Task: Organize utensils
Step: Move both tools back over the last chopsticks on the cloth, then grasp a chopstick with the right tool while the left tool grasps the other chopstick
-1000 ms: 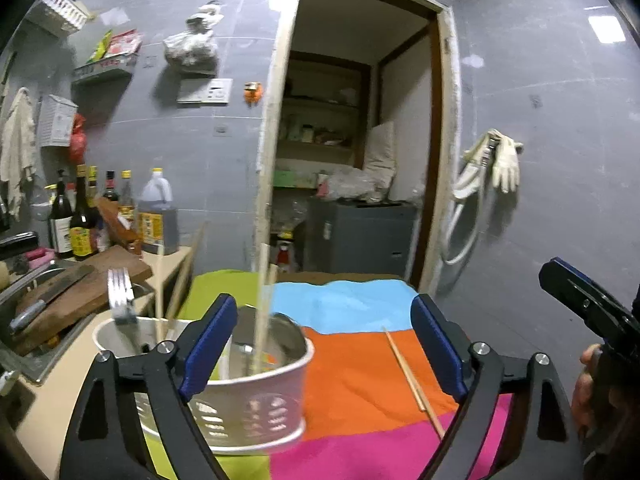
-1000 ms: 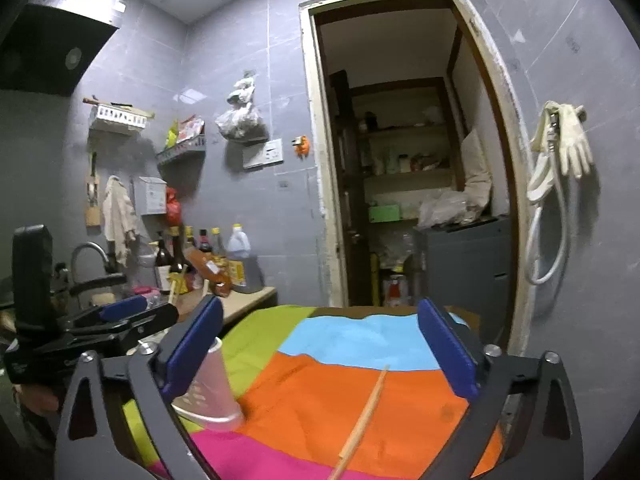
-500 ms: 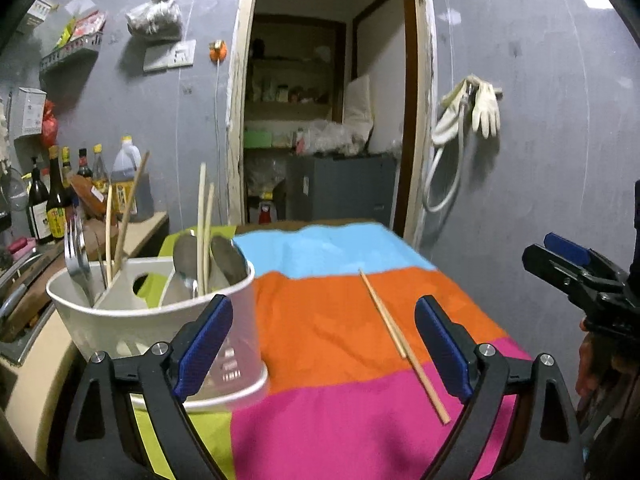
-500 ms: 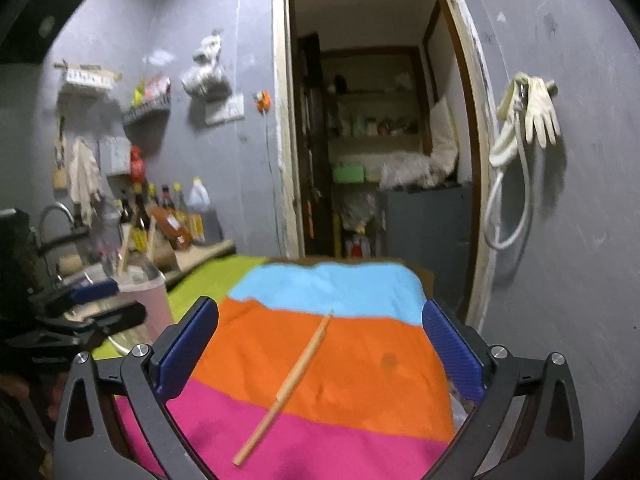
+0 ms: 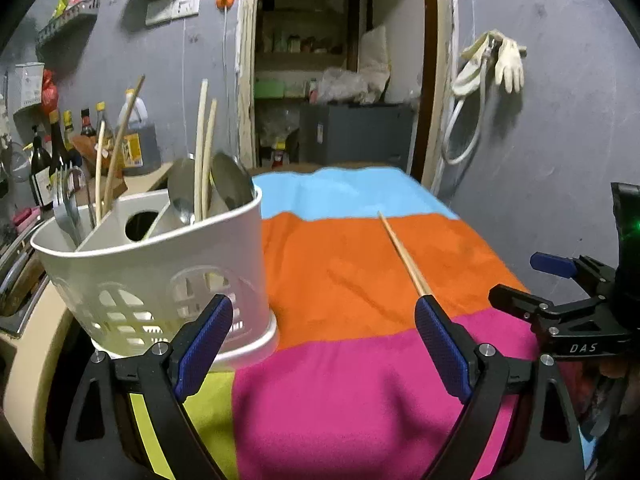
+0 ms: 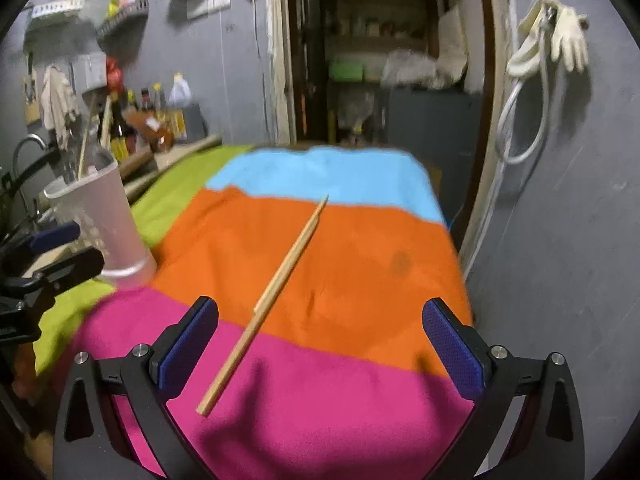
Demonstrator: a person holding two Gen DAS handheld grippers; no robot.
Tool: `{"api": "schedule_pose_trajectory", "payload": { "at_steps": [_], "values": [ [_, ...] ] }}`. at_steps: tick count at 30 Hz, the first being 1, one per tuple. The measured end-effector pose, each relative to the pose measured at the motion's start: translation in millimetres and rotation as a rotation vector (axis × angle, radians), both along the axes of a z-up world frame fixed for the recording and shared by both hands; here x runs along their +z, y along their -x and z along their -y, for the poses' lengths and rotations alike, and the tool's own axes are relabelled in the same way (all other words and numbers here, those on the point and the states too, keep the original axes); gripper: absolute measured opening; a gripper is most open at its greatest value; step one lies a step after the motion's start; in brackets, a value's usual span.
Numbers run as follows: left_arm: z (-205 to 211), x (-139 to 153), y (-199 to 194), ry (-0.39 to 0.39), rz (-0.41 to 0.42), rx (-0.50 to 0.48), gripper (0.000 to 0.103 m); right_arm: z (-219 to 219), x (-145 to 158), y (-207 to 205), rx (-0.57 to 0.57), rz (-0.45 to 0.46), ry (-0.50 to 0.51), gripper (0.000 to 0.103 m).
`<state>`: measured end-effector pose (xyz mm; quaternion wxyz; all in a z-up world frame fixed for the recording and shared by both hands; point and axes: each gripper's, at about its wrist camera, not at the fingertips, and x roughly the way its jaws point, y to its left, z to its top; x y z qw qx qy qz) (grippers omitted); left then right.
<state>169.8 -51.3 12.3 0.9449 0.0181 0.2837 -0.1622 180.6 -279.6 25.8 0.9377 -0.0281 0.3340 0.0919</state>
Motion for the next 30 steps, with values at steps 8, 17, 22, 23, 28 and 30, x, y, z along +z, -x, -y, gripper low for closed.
{"api": "schedule_pose_trajectory", "payload": {
  "at_steps": [8, 17, 22, 23, 28, 30],
  "values": [
    [-3.2, -18.0, -14.5, -0.030, -0.117, 0.048, 0.089, -15.4, -22.2, -17.0, 0.064, -0.158, 0.046, 0.101],
    [-0.9, -25.4, -19.5, -0.025, -0.170, 0.034, 0.089, -25.4, -44.8, -33.6, 0.081, -0.262, 0.125, 0.088],
    [10.4, -26.3, -23.3, -0.038, -0.191, -0.009, 0.089, -11.7, -40.2, -32.6, 0.078, -0.245, 0.128, 0.066],
    [13.5, -26.3, -24.7, -0.042, -0.195, -0.020, 0.089, -8.5, -39.4, -32.4, 0.078, -0.243, 0.125, 0.063],
    [24.1, -25.2, -31.9, -0.038, -0.217, -0.058, 0.089, 9.2, -38.0, -40.5, 0.051, -0.236, 0.117, 0.041],
    [30.7, -24.0, -38.4, -0.036, -0.230, -0.074, 0.089, 16.4, -39.1, -47.3, 0.046, -0.236, 0.101, 0.034]
  ]
}}
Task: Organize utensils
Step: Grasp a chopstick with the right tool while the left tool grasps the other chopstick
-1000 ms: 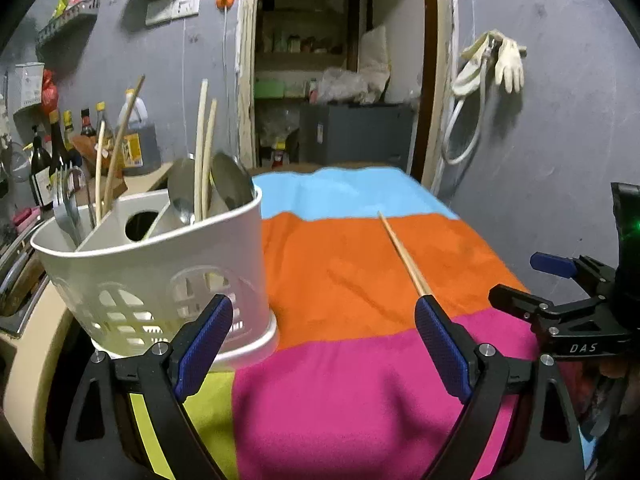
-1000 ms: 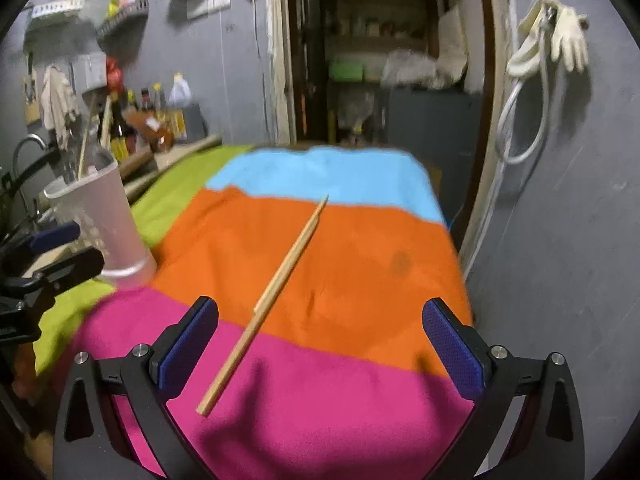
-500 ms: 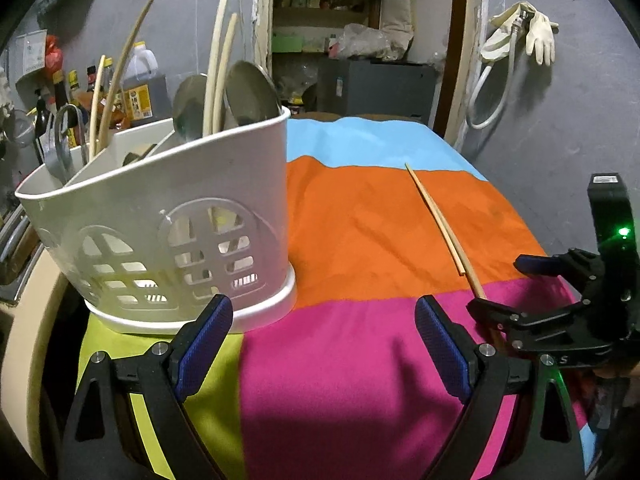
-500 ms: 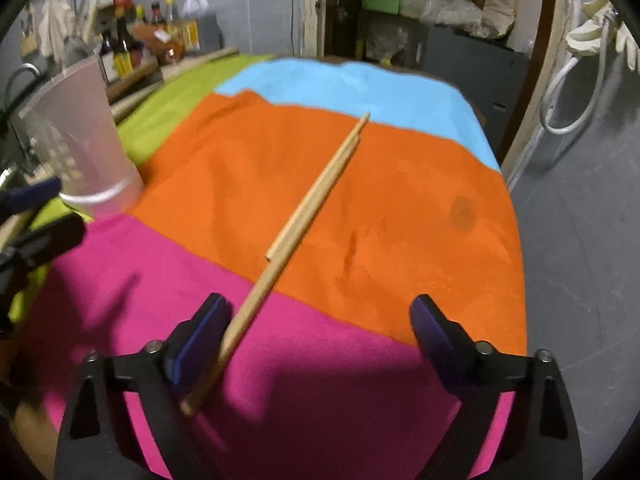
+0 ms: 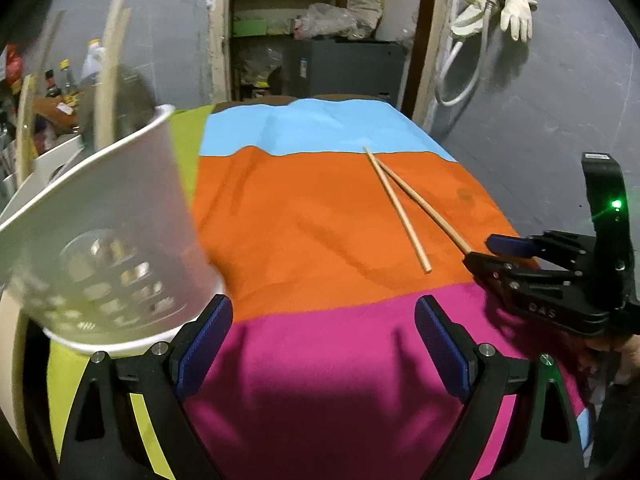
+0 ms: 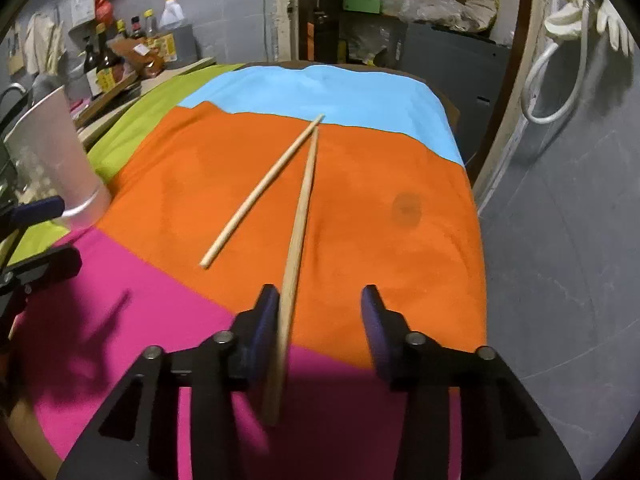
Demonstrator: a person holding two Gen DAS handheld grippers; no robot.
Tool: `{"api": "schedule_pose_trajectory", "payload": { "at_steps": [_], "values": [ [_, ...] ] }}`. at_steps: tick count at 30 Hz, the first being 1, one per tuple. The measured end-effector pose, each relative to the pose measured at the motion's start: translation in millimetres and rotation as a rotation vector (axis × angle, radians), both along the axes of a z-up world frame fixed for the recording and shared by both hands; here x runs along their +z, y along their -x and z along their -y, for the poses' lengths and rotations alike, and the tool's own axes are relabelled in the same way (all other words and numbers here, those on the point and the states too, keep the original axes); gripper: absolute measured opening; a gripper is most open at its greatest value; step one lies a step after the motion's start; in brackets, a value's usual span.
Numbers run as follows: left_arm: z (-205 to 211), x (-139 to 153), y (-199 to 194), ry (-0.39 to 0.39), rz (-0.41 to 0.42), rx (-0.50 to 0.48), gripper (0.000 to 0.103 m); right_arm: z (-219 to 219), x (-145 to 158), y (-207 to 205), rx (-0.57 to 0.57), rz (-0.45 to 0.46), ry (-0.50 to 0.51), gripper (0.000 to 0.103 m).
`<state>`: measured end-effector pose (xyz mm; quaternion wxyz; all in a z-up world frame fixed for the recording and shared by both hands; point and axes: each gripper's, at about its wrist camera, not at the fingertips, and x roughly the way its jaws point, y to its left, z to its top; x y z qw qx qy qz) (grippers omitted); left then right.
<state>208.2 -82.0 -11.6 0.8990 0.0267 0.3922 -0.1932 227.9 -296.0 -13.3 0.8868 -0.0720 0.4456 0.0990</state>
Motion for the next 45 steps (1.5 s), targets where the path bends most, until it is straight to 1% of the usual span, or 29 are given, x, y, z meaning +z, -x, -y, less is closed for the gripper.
{"api": "schedule_pose_trajectory", "payload": {
  "at_steps": [1, 2, 4, 5, 6, 9, 11, 13, 14, 16, 19, 28, 33, 35, 39, 42, 45],
  "values": [
    [3.0, 0.7, -3.5, 0.005, -0.004, -0.008, 0.089, 2.2, -0.1, -3.3, -0.002, 0.000, -0.004, 0.029],
    [6.2, 1.3, -6.8, 0.008, -0.008, -0.013, 0.089, 4.7, -0.3, -7.0, -0.003, 0.002, -0.010, 0.026],
    [13.3, 1.7, -16.3, 0.019, -0.022, -0.027, 0.088, 11.3, -0.8, -14.5, -0.011, 0.002, -0.034, 0.014],
    [17.6, 1.6, -21.5, 0.024, -0.030, -0.039, 0.088, 14.9, -1.1, -18.1, -0.017, 0.000, -0.047, 0.011],
    [22.5, 0.9, -26.5, 0.025, -0.036, -0.048, 0.085, 20.3, -1.2, -21.7, -0.027, 0.000, -0.063, 0.008],
    [39.3, -1.6, -45.6, 0.030, -0.069, -0.076, 0.072, 31.7, -0.8, -24.5, -0.045, 0.000, -0.107, 0.007],
    [49.1, -4.5, -59.7, 0.044, -0.100, -0.090, 0.065, 37.4, 0.0, -23.2, -0.052, 0.004, -0.120, 0.007],
    [58.0, -9.1, -73.6, 0.050, -0.127, -0.092, 0.056, 41.3, 0.9, -21.9, -0.053, 0.004, -0.126, 0.007],
    [61.5, -10.4, -79.2, 0.050, -0.136, -0.095, 0.054, 42.2, 1.1, -20.6, -0.051, 0.003, -0.126, 0.007],
    [65.5, -14.5, -90.8, 0.048, -0.152, -0.097, 0.047, 43.5, 1.8, -20.8, -0.048, -0.001, -0.125, 0.007],
    [67.8, -17.2, -107.0, 0.063, -0.182, -0.095, 0.040, 43.9, 0.3, -26.7, -0.033, -0.027, -0.127, 0.007],
    [74.1, -15.6, -147.4, 0.105, -0.264, -0.117, 0.028, 40.4, -2.0, -66.0, -0.018, -0.103, -0.142, 0.008],
    [79.7, -16.3, -158.6, 0.110, -0.302, -0.122, 0.026, 40.8, -1.7, -90.3, -0.017, -0.143, -0.161, 0.008],
    [83.1, -16.3, -161.2, 0.106, -0.316, -0.121, 0.021, 41.8, -1.9, -97.2, -0.018, -0.156, -0.173, 0.008],
    [87.1, -17.0, -165.1, 0.100, -0.344, -0.105, 0.008, 43.1, -1.2, -107.1, -0.015, -0.179, -0.208, 0.008],
    [86.4, -17.9, -165.4, 0.120, -0.373, -0.078, 0.004, 45.1, -0.6, -110.0, -0.025, -0.188, -0.252, 0.007],
    [82.8, -16.7, -159.8, 0.129, -0.383, -0.064, 0.003, 43.1, 1.0, -105.4, -0.027, -0.176, -0.269, 0.005]
  ]
}}
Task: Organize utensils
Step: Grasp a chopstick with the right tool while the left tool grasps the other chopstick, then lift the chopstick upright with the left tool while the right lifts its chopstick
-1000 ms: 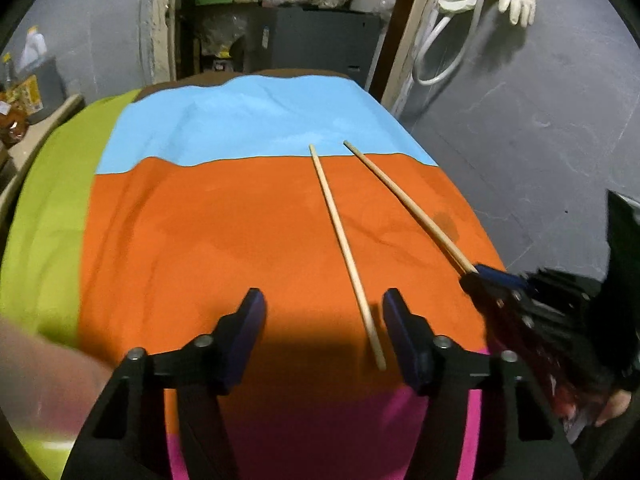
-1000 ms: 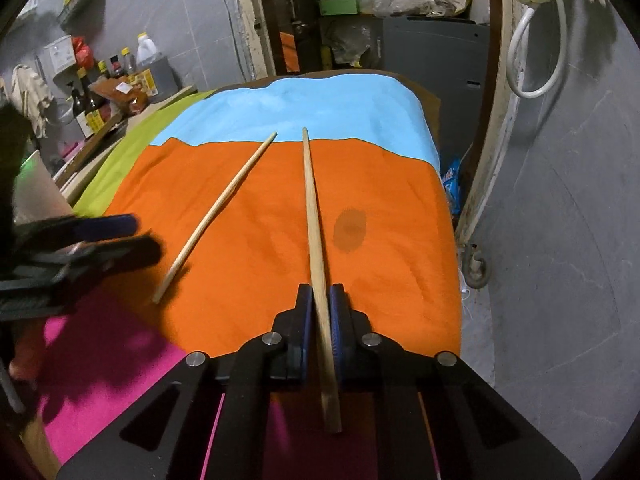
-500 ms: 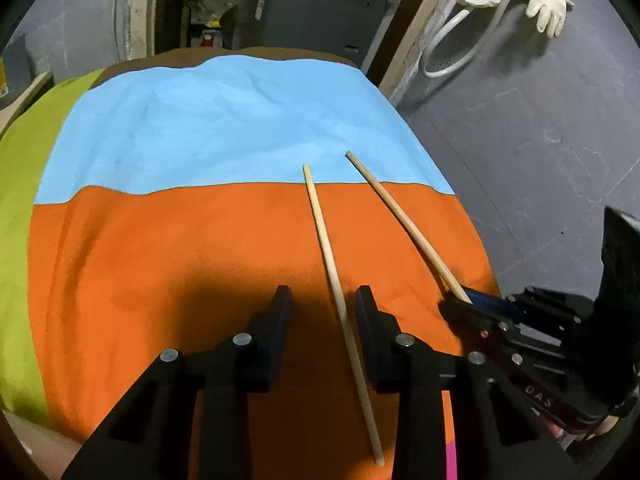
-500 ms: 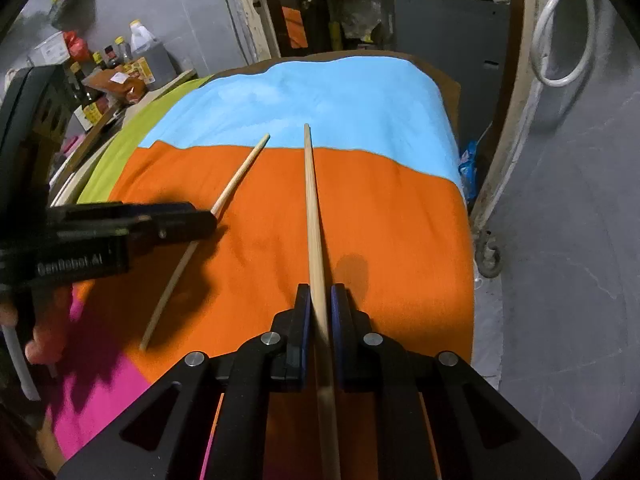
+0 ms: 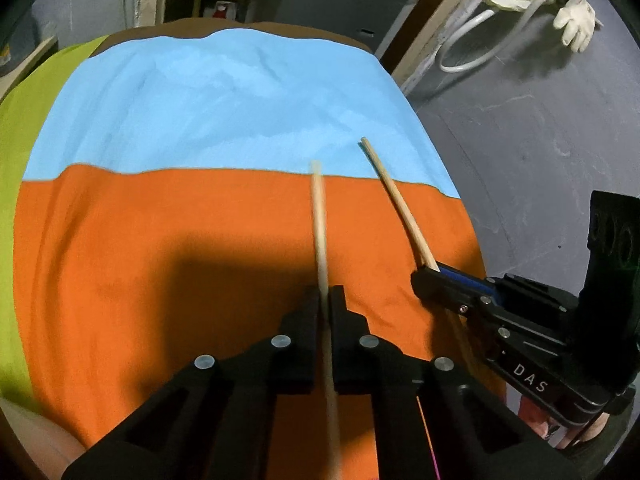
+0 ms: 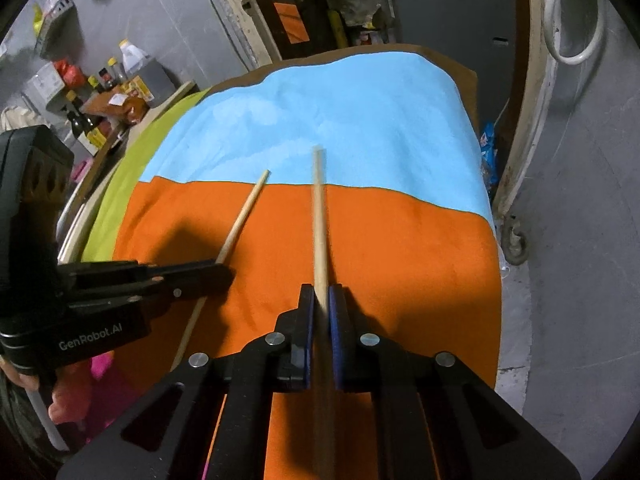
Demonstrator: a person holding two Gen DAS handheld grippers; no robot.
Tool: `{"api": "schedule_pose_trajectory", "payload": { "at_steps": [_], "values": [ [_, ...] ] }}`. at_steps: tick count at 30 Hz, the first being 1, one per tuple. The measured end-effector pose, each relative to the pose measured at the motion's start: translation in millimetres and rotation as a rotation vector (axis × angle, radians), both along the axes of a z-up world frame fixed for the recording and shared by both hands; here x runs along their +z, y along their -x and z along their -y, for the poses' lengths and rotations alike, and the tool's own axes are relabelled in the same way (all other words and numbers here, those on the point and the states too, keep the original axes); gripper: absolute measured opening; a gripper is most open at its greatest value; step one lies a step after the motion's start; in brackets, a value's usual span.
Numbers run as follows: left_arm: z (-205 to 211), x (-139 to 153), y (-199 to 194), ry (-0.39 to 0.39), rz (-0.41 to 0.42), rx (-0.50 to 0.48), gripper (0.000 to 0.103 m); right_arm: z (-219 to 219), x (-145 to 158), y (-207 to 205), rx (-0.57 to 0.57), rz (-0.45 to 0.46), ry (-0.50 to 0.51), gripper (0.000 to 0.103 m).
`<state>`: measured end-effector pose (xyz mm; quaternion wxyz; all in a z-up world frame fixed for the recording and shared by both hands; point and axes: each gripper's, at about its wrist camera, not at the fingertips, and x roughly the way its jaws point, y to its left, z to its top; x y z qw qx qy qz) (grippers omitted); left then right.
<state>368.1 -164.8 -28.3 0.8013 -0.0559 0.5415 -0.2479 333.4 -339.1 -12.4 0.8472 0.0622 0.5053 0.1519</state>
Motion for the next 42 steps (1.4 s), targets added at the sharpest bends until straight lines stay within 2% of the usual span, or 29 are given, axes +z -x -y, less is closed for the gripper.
{"api": "schedule_pose_trajectory", "payload": {
  "at_steps": [6, 9, 13, 20, 25, 29, 37, 42],
  "values": [
    [-13.9, 11.2, 26.7, 0.027, 0.051, 0.009, 0.003, -8.2, 7.0, 21.8, -0.020, 0.057, -0.015, 0.005],
    [-25.5, 23.2, 47.9, 0.050, 0.123, 0.029, 0.002, -14.6, 16.4, 40.4, -0.027, 0.130, -0.022, 0.005],
    [-44.3, 44.5, 80.5, 0.090, 0.277, 0.066, 0.003, -20.6, 32.3, 64.3, -0.041, 0.239, -0.047, 0.005],
    [-69.3, 85.4, 132.0, 0.121, 0.556, 0.152, 0.003, -40.4, 77.6, 102.4, -0.047, 0.494, -0.072, 0.005],
    [-77.3, 110.7, 153.7, 0.148, 0.700, 0.205, 0.003, -61.6, 108.2, 125.3, -0.038, 0.659, -0.088, 0.005],
    [-92.3, 133.5, 174.0, 0.151, 0.804, 0.255, 0.003, -78.9, 126.4, 135.4, -0.028, 0.756, -0.127, 0.005],
    [-130.6, 163.6, 197.0, 0.122, 0.923, 0.329, 0.003, -113.3, 150.6, 151.9, 0.013, 0.912, -0.201, 0.005],
    [-160.7, 172.1, 204.6, 0.118, 0.958, 0.372, 0.003, -141.9, 162.7, 152.0, 0.048, 0.950, -0.262, 0.005]
  ]
}}
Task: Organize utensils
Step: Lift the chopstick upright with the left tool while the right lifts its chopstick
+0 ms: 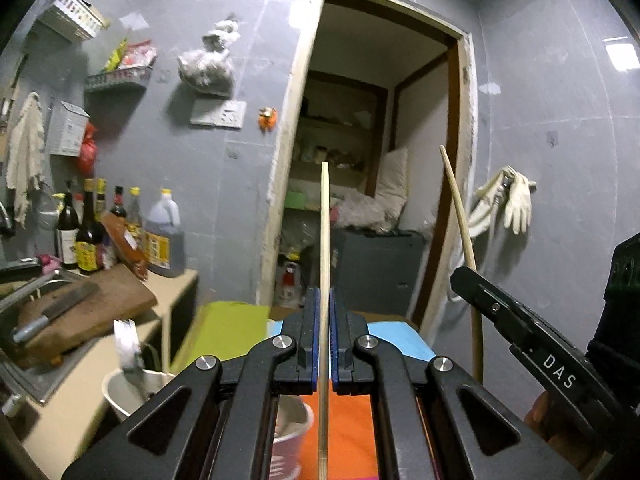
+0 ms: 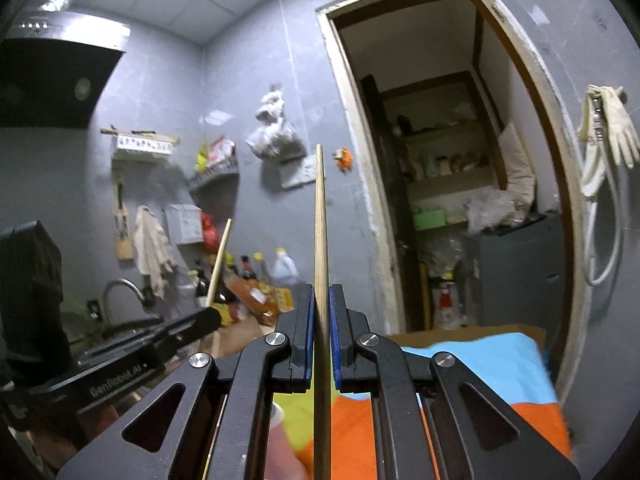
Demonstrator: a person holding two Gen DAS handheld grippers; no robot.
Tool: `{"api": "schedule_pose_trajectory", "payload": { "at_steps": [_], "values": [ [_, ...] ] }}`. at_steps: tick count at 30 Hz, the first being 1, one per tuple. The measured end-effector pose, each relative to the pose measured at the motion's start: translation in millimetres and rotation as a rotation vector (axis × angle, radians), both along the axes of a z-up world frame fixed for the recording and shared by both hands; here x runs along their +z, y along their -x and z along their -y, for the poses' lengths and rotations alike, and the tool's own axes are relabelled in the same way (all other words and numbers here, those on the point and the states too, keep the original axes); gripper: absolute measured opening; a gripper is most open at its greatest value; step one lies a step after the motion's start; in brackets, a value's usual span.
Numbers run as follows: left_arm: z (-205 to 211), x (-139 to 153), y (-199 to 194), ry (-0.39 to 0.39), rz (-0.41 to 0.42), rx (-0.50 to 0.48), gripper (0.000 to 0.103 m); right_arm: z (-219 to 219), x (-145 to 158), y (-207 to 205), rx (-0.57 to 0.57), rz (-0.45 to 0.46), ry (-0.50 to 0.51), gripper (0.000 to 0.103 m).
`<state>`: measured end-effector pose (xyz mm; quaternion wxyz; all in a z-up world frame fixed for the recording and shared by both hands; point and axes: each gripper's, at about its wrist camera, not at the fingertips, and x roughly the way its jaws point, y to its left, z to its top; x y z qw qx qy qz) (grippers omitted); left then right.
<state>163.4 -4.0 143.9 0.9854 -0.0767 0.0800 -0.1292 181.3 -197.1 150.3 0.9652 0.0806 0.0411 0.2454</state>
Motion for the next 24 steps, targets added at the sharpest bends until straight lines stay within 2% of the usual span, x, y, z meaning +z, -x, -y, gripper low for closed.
{"api": "schedule_pose_trajectory", "payload": {
  "at_steps": [5, 14, 20, 24],
  "values": [
    [-32.5, 6.9, 4.0, 0.013, 0.030, 0.046, 0.003, -25.3, 8.0, -5.9, 0.048, 0.020, -0.037, 0.005],
    [-109.1, 2.8, -15.8, 0.117, 0.038, 0.135, 0.003, -60.4, 0.7, -29.9, 0.122, 0.021, -0.154, 0.005],
    [-145.1, -12.2, -29.6, 0.189, 0.061, 0.158, 0.003, -68.4, -16.3, -44.5, 0.074, 0.028, -0.220, 0.005],
    [-149.3, -18.0, -36.2, 0.170, 0.068, 0.187, 0.003, -71.4, -28.5, -47.0, 0.021, 0.055, -0.240, 0.005]
  ]
}}
